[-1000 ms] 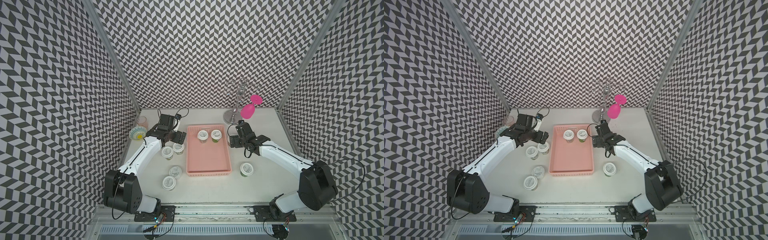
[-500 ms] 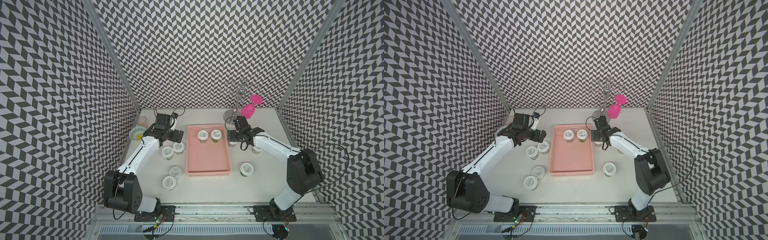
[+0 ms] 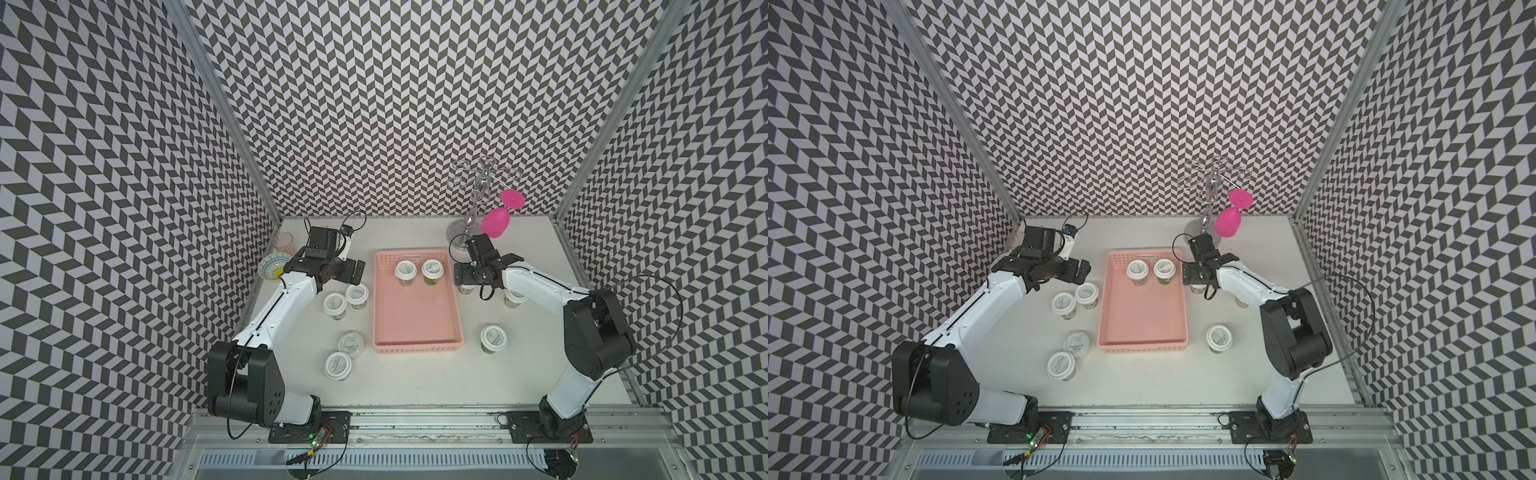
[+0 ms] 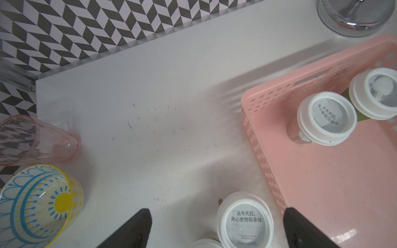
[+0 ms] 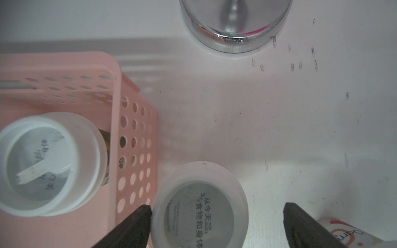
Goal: Put the yogurt in the basket
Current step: Pick up the yogurt from the center of the board.
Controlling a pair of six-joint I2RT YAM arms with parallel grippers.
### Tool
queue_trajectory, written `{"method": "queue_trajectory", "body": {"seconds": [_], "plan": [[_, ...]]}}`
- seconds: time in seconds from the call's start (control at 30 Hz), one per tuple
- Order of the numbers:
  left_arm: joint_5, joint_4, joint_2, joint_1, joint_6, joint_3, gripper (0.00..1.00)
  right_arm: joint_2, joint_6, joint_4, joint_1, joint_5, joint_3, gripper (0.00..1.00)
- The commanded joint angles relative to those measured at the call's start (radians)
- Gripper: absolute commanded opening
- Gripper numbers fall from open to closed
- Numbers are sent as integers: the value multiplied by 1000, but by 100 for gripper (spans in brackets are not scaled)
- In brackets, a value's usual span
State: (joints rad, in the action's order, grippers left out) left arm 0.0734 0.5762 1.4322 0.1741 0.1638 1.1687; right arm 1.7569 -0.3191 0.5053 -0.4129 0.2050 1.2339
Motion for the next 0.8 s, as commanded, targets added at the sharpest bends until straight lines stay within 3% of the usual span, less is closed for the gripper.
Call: {"method": "queue_trajectory", "body": {"seconds": [0.0, 0.77], "plan": [[18, -21, -17, -6, 0, -4, 100, 14, 1, -16, 9, 14, 10, 98], [32, -21, -1, -6, 0, -3, 100, 43, 22, -24, 21, -74, -4, 93]]}}
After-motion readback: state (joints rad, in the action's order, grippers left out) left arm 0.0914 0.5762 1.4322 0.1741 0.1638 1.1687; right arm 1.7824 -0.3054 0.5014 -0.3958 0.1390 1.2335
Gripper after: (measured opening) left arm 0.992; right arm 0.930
